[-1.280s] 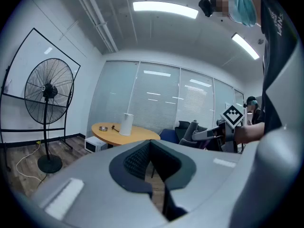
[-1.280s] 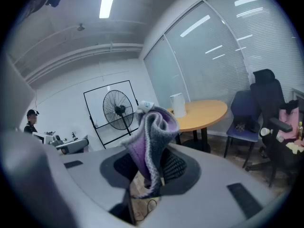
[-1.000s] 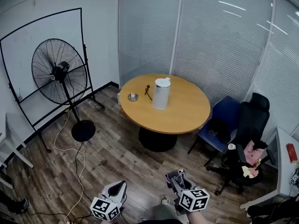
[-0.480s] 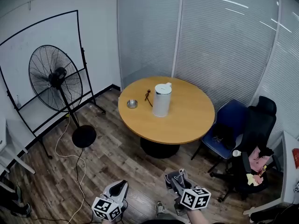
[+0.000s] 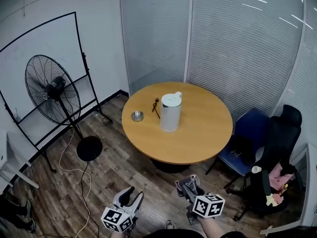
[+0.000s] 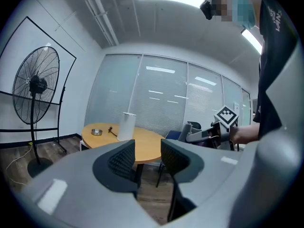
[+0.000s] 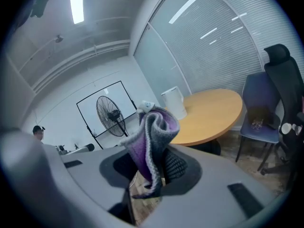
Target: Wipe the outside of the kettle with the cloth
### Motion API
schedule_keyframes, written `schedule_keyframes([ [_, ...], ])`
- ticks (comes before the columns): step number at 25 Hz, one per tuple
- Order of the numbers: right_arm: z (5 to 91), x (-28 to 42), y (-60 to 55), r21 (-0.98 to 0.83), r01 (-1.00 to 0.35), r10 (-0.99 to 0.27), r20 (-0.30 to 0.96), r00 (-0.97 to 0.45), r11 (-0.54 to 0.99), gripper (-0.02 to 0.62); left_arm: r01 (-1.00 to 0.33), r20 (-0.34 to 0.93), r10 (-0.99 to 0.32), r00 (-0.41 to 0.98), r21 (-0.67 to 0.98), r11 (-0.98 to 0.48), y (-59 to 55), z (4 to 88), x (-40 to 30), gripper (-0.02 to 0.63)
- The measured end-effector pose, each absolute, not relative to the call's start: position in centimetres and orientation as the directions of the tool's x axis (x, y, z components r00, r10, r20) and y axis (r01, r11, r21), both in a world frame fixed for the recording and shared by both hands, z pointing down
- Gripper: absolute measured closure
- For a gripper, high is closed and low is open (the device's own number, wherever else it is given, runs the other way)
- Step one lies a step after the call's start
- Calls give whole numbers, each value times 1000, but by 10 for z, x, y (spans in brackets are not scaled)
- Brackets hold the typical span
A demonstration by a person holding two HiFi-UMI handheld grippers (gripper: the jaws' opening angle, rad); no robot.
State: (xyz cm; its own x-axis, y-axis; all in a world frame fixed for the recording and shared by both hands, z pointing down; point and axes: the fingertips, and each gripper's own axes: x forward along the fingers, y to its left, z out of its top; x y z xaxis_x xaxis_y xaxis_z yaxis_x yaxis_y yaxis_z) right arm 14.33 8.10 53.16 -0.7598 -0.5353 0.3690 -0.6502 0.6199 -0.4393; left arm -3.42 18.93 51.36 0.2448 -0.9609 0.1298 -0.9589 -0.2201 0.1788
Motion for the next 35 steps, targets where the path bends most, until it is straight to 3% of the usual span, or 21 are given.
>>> schedule_keyframes([
  [9,535,123,21,-436,-635,-502,390,-772,637,479,-963,130,-970,207,205,-178,139,519,-44,443],
  [15,547,91,-10,-446,-658,-520,403,-753,607,479,-957,145,-966,215,230,-179,110,537,-88,440],
  [24,537,18,-73,-451,-740,-642,380,-665,499,479,-898,143,-894,426,191,-397,13,524,-155,433],
  [35,524,-24,-110,-459,-816,-770,354,-531,352,479,-761,187,-739,647,104,-640,-62,519,-193,357],
])
